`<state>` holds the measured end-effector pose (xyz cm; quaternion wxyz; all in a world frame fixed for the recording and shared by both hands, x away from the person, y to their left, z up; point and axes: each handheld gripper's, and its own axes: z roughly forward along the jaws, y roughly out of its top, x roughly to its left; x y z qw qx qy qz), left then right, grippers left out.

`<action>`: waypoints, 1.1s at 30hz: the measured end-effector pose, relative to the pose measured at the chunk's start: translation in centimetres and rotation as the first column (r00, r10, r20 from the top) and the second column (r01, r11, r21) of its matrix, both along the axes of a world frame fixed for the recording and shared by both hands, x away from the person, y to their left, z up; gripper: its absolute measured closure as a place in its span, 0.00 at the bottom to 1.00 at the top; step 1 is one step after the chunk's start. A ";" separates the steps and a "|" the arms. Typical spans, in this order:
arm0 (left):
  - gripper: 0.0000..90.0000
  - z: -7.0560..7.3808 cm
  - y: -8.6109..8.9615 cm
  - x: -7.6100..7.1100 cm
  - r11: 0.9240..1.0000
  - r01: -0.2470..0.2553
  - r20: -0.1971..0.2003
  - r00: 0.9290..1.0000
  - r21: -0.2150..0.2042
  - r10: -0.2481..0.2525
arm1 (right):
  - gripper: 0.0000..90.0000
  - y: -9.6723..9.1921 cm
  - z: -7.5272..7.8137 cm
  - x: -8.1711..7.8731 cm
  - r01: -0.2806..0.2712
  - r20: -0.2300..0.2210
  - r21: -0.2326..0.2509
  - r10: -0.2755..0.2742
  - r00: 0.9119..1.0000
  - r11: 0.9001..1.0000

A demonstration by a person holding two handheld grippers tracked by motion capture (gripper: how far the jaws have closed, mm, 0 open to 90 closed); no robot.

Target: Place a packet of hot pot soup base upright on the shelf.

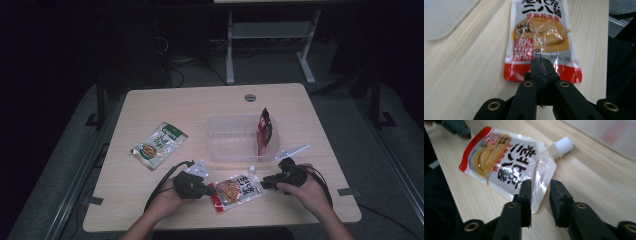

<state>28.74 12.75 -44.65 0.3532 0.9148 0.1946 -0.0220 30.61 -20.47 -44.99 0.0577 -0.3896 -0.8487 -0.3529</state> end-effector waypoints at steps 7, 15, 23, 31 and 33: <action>1.00 -0.9 -1.3 0.2 0.998 0.029 -0.004 1.000 0.048 -0.028 | 0.67 -0.3 -0.3 0.3 0.019 -0.028 0.074 -0.017 0.999 0.997; 1.00 -1.1 -1.3 0.3 0.998 0.026 -0.029 0.999 0.050 -0.025 | 0.62 -0.1 -0.8 0.5 0.018 -0.058 0.089 -0.013 0.998 0.996; 1.00 -1.1 -1.3 0.3 0.998 0.031 -0.022 0.999 0.053 -0.030 | 0.62 0.5 -1.4 0.8 0.001 -0.072 0.089 0.005 0.997 0.996; 1.00 -1.1 -1.3 0.3 0.999 0.028 -0.026 0.999 0.047 -0.026 | 0.64 0.5 -1.7 0.9 0.006 -0.083 0.082 0.001 0.997 0.997; 1.00 -1.1 -1.3 0.3 0.998 0.029 -0.023 0.999 0.051 -0.028 | 0.64 0.5 -1.6 0.9 0.003 -0.082 0.071 0.003 0.997 0.997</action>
